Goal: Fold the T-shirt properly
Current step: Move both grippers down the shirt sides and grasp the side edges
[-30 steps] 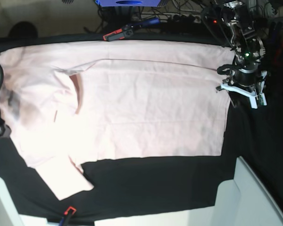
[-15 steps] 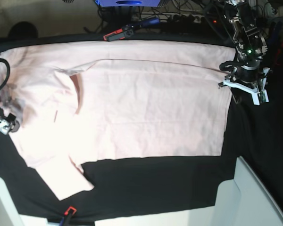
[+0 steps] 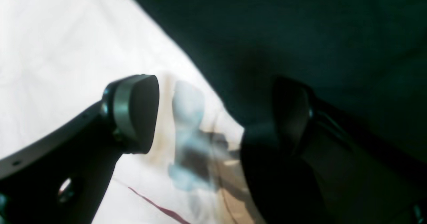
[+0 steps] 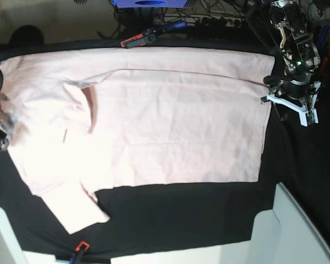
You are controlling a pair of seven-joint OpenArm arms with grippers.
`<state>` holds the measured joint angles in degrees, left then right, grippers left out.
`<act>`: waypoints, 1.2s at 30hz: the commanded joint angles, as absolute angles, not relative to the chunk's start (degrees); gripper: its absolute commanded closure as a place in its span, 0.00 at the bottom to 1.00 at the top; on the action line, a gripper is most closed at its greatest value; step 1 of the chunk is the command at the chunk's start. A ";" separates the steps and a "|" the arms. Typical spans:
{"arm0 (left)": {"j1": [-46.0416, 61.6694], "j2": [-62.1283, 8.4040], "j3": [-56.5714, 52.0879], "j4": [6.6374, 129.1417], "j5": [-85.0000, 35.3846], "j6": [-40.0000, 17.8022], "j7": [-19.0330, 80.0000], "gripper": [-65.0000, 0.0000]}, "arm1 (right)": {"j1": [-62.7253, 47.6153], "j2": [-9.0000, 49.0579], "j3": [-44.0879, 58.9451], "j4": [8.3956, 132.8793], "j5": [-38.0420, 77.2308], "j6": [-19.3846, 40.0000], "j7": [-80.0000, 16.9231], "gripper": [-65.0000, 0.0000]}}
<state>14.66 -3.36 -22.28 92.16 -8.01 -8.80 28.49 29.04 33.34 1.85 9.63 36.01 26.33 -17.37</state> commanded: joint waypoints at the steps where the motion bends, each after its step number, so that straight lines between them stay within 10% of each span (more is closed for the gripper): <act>1: 14.46 -4.09 -22.46 93.32 -8.48 -8.31 27.30 0.56 | 30.29 34.24 1.89 10.42 36.79 26.95 -16.22 0.22; 16: 11.65 -4.18 -22.46 90.59 -8.48 -8.31 27.38 0.54 | 30.73 28.97 2.33 13.14 29.93 27.03 -15.08 0.25; 24: 3.38 -4.18 -22.37 83.12 -8.48 -8.31 27.38 0.51 | 30.81 28.35 2.33 13.14 29.85 26.95 -14.99 0.96; 30: -3.03 -4.09 -22.37 74.51 -8.48 -8.31 27.47 0.21 | 30.55 28.26 2.42 13.14 29.76 26.77 -14.99 0.98; 36: -9.89 -4.09 -22.46 64.66 -8.48 -8.31 27.30 0.16 | 30.46 28.26 2.42 13.14 29.76 26.77 -14.99 0.98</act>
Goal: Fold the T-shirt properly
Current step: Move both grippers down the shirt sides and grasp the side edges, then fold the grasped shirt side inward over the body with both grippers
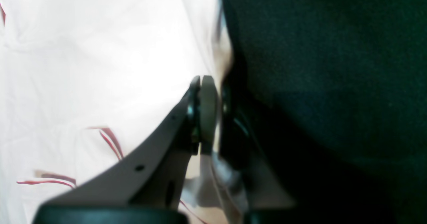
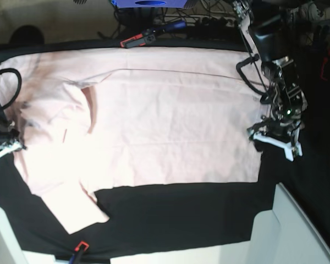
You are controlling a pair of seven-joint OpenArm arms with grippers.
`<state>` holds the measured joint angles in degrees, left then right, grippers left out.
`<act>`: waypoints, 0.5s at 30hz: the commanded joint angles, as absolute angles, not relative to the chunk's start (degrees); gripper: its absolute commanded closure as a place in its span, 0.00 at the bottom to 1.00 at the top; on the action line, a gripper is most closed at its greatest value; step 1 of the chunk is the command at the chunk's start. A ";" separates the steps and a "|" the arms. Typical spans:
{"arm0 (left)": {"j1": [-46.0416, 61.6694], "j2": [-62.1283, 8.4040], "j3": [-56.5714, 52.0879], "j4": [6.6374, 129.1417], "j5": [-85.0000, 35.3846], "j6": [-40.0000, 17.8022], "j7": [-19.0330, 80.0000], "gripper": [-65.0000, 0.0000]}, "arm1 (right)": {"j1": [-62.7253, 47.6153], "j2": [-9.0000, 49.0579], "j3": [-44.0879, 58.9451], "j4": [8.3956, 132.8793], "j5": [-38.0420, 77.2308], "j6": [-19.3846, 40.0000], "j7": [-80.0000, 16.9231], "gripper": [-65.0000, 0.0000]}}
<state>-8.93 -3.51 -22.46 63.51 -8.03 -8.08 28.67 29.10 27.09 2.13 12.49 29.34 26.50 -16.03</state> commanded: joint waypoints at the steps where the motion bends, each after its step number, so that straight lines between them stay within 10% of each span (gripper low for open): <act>1: -11.03 -4.18 -22.46 62.90 -8.31 -8.31 27.21 0.16 | 30.46 28.26 2.42 13.14 29.76 26.77 -14.99 0.98; 15: -17.01 -4.62 -22.46 50.15 -8.40 -8.04 26.95 0.16 | 29.76 28.70 2.33 13.14 29.85 27.03 -14.99 0.98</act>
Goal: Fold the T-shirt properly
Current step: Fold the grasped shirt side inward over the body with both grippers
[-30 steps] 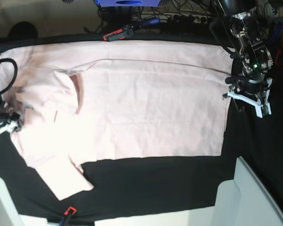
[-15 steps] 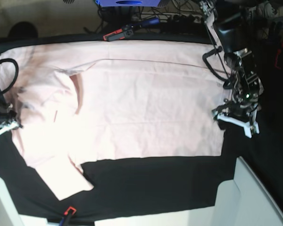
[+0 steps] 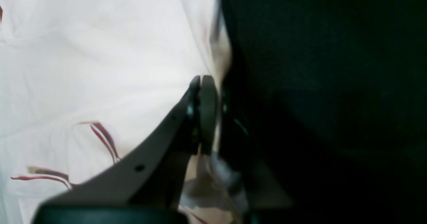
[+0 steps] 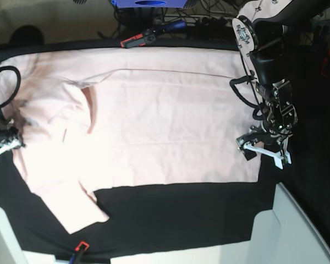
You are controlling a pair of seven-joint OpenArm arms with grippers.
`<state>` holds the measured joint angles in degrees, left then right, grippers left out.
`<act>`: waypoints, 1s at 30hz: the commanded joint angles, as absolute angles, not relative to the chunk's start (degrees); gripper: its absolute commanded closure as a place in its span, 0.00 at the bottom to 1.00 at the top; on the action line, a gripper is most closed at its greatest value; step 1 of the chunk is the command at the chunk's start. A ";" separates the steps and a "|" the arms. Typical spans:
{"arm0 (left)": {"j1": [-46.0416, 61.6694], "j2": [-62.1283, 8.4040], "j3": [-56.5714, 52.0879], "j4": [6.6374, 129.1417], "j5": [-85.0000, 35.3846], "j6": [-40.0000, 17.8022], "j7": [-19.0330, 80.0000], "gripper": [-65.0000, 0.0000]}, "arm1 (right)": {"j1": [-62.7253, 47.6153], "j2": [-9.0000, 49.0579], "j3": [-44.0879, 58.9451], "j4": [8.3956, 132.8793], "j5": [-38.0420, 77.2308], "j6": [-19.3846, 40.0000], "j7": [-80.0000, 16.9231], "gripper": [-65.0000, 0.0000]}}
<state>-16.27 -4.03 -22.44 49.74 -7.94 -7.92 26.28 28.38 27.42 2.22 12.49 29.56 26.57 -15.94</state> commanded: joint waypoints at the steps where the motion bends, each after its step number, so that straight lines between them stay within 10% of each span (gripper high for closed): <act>1: -17.01 -4.70 -22.46 50.07 -8.48 -8.04 26.95 0.16 | 29.76 28.70 2.33 13.14 29.85 27.03 -14.99 0.98; 7: -17.36 -4.44 -22.02 50.07 -8.48 -8.04 27.03 0.18 | 29.76 28.70 2.33 13.14 29.85 27.03 -14.99 0.98; 14: -19.12 -4.53 -22.11 45.23 -8.48 -8.04 27.03 0.64 | 29.85 28.70 2.33 13.14 29.85 27.03 -15.16 0.98; 26: -20.35 -4.53 -22.02 41.89 -8.48 -8.13 26.95 0.66 | 29.85 28.62 2.33 13.14 29.85 27.03 -15.16 0.98; 30: -20.35 -4.53 -22.37 41.89 -8.48 -8.13 26.95 0.89 | 29.85 28.53 2.33 13.14 29.85 27.03 -15.16 0.98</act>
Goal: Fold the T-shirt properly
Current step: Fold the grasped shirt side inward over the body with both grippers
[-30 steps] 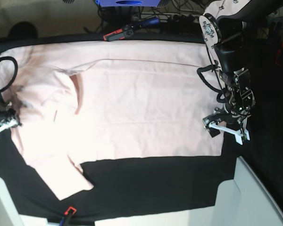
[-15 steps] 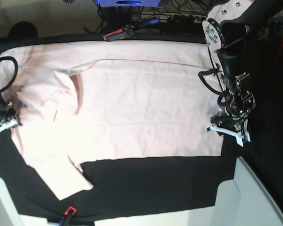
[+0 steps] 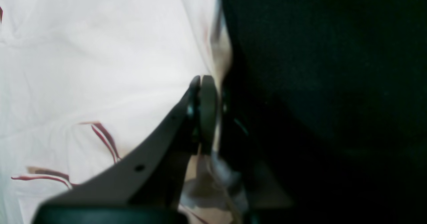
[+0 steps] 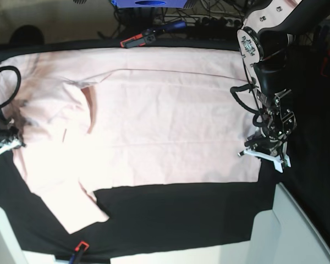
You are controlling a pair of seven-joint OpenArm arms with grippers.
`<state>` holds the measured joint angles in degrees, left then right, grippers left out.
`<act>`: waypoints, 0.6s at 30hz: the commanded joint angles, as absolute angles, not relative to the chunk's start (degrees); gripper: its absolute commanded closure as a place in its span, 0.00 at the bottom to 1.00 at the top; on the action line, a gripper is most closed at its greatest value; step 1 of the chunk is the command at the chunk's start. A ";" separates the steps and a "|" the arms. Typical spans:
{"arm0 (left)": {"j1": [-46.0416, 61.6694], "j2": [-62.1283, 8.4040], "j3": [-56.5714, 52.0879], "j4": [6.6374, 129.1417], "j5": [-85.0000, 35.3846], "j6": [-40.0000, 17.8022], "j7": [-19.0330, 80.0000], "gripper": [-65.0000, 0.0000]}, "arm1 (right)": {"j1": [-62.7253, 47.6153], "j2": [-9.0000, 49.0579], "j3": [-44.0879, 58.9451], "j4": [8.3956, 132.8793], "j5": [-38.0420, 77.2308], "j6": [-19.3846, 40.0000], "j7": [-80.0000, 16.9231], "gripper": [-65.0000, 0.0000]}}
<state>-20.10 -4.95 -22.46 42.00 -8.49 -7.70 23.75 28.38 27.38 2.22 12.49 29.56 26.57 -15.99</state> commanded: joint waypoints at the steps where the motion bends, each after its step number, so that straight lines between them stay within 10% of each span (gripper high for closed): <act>1: -20.35 -4.53 -22.37 41.89 -8.48 -8.13 26.95 0.95 | 29.85 28.44 2.33 13.14 29.76 27.03 -15.16 0.98; 18: -18.07 -3.21 -22.20 56.48 -8.48 -8.13 31.78 1.00 | 31.25 28.35 2.42 15.08 30.02 27.03 -15.25 1.00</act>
